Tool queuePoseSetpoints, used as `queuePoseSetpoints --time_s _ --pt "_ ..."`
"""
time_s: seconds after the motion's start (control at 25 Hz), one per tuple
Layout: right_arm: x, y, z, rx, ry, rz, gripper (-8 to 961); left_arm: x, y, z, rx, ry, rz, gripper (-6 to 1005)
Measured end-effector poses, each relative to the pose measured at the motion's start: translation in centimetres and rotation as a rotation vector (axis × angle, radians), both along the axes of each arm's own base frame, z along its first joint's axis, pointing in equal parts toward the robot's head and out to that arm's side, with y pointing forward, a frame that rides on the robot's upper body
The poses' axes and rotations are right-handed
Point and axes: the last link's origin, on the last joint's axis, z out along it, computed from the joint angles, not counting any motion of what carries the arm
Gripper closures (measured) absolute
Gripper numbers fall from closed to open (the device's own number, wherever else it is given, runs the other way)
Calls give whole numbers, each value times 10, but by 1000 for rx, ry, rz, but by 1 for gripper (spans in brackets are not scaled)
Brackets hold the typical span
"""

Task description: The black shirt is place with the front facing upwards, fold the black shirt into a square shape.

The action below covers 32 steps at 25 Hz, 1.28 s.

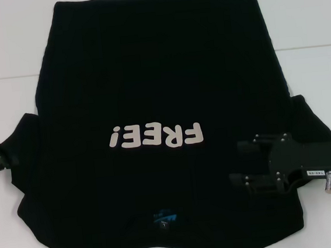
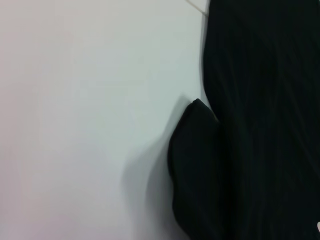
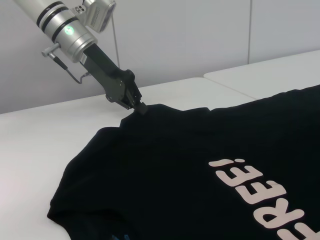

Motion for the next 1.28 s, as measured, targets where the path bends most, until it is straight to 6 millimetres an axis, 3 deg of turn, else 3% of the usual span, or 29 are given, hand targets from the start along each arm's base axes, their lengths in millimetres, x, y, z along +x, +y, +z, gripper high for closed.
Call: queuePoseSetpoints --time_s 0.32,0.8,1.08,1.28 --pt "1 0 2 2 1 -1 153 -2 0 5 12 17 -3 997" --pt "2 1 2 11 0 -7 154 -20 -9 37 78 96 26 991" --pt "1 0 1 10 3 -9 154 -26 -14 42 114 76 45 988" --pt "1 1 0 14 4 -9 155 -17 -8 39 104 61 14 986"
